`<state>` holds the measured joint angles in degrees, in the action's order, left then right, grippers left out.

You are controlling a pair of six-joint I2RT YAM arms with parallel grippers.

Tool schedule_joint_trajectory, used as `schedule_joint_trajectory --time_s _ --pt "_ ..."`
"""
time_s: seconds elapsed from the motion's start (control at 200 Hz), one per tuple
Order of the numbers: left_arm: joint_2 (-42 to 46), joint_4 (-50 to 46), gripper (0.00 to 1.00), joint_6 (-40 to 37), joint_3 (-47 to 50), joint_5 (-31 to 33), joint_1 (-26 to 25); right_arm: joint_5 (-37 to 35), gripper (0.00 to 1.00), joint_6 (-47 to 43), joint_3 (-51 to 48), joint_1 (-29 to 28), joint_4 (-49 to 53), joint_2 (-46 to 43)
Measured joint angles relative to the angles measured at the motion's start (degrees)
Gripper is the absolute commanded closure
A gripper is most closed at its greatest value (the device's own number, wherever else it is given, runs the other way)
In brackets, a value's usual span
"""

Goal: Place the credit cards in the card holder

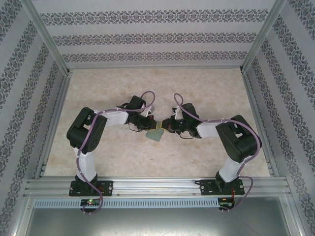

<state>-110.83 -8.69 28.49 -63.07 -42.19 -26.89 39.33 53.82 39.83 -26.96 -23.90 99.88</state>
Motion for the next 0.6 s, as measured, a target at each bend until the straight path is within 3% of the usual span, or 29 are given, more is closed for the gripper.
schedule_joint_trajectory --time_s 0.22,0.6 --pt "0.3 0.5 1.00 0.0 0.5 0.2 0.0 -0.8 0.94 0.0 0.0 -2.8 -0.3 2.3" --pt "0.4 0.4 1.00 0.0 0.5 0.4 0.0 -0.9 0.96 1.4 0.8 -2.8 0.1 3.0"
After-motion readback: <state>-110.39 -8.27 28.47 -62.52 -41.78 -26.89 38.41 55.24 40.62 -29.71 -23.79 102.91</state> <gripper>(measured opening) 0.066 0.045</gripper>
